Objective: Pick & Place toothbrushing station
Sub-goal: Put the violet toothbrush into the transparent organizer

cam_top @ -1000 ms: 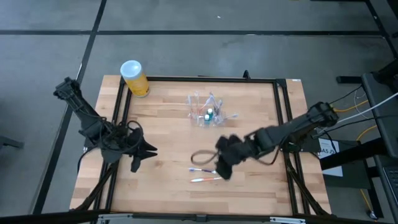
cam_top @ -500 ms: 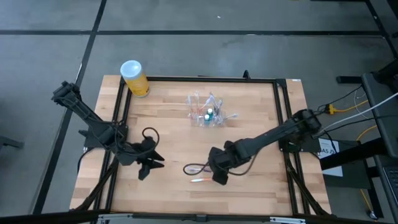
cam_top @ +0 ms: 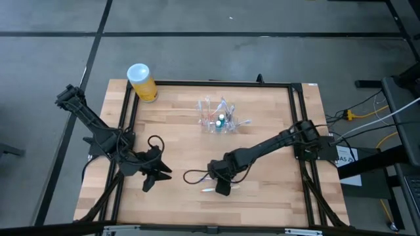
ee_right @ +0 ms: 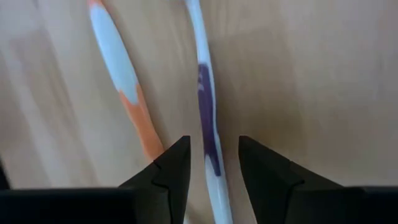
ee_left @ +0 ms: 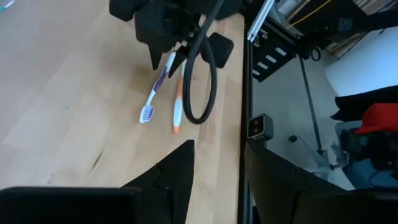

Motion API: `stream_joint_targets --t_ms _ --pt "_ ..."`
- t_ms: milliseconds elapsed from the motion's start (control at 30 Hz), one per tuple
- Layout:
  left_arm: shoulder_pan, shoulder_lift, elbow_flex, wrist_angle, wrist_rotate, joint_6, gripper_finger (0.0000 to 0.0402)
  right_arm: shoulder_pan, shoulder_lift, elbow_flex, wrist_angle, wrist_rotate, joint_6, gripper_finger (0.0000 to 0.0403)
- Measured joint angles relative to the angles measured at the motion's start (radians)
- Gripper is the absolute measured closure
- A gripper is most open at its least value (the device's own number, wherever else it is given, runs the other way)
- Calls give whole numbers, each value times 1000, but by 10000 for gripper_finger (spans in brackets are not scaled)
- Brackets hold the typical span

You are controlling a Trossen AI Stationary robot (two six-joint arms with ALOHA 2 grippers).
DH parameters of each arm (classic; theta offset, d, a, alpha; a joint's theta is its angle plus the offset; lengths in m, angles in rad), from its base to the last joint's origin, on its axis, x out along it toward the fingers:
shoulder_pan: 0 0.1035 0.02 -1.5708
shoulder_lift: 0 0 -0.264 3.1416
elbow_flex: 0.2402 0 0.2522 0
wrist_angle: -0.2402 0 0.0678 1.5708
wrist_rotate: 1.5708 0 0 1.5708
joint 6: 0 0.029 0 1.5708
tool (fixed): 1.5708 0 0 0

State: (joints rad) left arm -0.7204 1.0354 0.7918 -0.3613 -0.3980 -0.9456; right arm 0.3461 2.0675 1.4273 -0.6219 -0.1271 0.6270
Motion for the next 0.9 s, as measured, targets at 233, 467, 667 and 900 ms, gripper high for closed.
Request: stream_joint_targets --t_ms 233,467,667,900 --pt "-4 0 0 0 9 -14 263 18 19 -5 -11 13 -33 264" --pt "-3 0 0 -1 9 -13 262 24 13 -47 31 44 17 326" --pt "-3 0 0 -3 9 -12 265 28 16 -49 74 70 66 384" --pt "-3 0 0 -70 1 -37 264 30 -53 -55 146 153 127 388"
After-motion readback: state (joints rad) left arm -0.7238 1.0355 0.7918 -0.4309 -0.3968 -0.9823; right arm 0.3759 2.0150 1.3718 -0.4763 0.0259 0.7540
